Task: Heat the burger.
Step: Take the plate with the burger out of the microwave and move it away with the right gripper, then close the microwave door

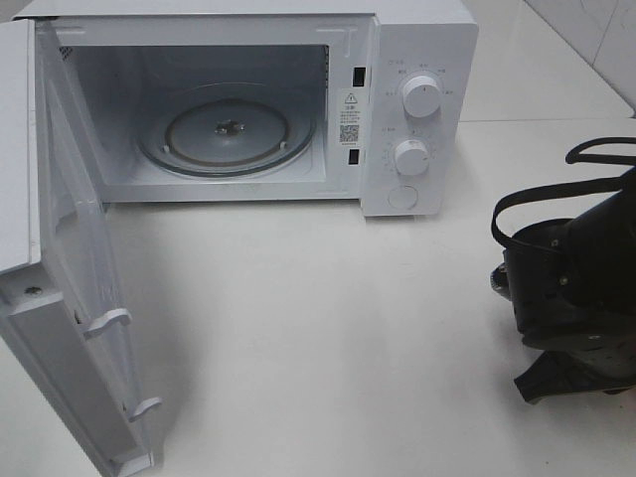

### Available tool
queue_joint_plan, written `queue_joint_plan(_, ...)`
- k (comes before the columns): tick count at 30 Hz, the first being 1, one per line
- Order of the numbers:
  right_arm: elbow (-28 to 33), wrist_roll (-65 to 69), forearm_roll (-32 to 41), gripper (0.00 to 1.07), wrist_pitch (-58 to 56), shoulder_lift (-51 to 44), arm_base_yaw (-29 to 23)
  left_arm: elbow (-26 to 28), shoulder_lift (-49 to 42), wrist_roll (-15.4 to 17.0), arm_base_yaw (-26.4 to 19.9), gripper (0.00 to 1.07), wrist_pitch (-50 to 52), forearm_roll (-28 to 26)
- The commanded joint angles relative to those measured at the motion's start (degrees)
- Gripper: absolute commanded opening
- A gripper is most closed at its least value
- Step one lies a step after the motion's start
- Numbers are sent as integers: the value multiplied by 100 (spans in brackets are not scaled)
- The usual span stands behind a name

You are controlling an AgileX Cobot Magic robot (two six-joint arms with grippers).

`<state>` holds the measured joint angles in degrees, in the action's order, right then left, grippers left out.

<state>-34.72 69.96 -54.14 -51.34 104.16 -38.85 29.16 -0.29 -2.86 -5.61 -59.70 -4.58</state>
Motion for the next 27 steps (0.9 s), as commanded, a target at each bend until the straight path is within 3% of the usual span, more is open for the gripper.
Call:
queue_joint_plan(1, -17, 74, -166, 4, -252, 103, 138, -23, -115, 23, -11, 98, 23, -6)
queue_joint_plan(7, -17, 29, -143, 13, -52, 138, 229, -23, -115, 23, -11, 98, 23, -6)
queue_joint_plan(10, -17, -92, -6, 24, 103, 138, 229, -23, -115, 23, -11, 98, 23, -6)
queue_joint_plan(11, -17, -143, 97, 35, 126, 138, 218, -23, -115, 23, -11, 98, 23, -6)
queue_joint_plan(12, -17, -143, 97, 35, 126, 138, 218, -23, -115, 23, -11, 98, 23, -6)
queue_joint_plan(14, -17, -298, 241, 47, 149, 23, 212, -23, -115, 23, -11, 98, 23, -6)
queue_joint_plan(18, -17, -309, 332, 56, 160, -304, 212, -23, -115, 23, -11, 98, 23, -6)
queue_joint_plan(27, -17, -1759, 1324, 57, 246, -2000, 212, -23, -115, 23, -11, 98, 23, -6)
